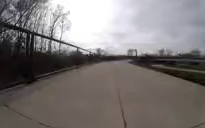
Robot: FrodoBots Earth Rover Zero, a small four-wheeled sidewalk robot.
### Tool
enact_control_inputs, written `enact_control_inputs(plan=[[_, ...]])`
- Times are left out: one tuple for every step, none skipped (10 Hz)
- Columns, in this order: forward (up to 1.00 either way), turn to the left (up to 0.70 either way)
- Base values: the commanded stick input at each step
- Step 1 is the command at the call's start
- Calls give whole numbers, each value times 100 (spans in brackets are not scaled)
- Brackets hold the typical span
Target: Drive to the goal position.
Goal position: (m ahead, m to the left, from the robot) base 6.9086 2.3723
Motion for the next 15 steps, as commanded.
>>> enact_control_inputs(plan=[[100,0],[100,0],[100,-1],[100,-8],[100,-19],[100,-30],[100,-33],[100,-10],[100,-1],[100,0],[100,0],[100,0],[100,0],[100,-12],[100,-36]])
